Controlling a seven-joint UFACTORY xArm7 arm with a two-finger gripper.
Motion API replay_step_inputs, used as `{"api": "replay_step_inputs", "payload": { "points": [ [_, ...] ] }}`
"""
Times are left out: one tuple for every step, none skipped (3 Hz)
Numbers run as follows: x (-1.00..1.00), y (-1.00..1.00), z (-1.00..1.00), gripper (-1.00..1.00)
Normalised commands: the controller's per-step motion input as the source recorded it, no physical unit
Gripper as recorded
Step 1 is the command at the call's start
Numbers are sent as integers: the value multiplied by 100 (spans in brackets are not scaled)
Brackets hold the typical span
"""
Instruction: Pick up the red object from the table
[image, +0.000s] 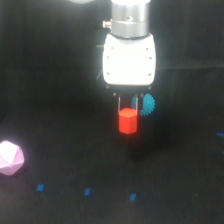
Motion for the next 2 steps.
{"api": "replay_step_inputs", "payload": {
  "points": [
    [-3, 49, 50, -100],
    [31, 66, -15, -100]
  ]
}}
